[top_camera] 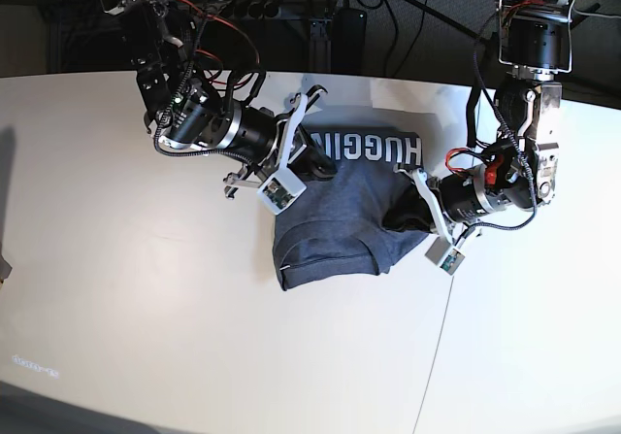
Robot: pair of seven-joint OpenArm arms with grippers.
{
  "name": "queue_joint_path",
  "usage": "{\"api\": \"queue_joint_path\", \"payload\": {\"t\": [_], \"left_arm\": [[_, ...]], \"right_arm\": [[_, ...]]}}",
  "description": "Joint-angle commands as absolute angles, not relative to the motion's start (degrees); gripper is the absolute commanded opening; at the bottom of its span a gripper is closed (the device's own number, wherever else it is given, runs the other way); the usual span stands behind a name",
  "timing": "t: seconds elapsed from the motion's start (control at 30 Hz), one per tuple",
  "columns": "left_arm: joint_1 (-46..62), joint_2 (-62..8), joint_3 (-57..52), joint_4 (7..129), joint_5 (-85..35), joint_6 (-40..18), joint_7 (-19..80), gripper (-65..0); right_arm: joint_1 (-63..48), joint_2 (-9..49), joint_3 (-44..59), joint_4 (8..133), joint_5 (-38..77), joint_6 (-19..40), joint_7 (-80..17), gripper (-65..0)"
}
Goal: Fold the T-shirt properly
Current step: 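Open both grippers and lift them away from the folded shirt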
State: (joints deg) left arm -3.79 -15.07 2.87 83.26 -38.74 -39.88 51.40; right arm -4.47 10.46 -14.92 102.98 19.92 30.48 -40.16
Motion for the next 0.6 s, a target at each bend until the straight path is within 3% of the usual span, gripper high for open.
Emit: {"api": "queue_joint_path", "payload": {"t": [0.0,0.2,0.57], "left_arm": [[-4.9,-15.4,1.1,85.0,-42.2,-40.0,52.3,-65.0],[-3.7,-17.6,-9.2,91.9,-58.2,-40.0,65.8,-65.0],[16.4,-24.3,-22.7,101.5,-60.7,-40.0,65.7,-65.0]], "right_arm": [[-3.8,10.6,-13.5,104.1,20.6,33.2,-38.9,-65.0],[-3.9,10.7,-3.1,105.0,26.0,33.3,-41.6,-65.0],[-18.0,11.7,12.3,113.5,32.7,33.4,-43.6,-65.0]]}}
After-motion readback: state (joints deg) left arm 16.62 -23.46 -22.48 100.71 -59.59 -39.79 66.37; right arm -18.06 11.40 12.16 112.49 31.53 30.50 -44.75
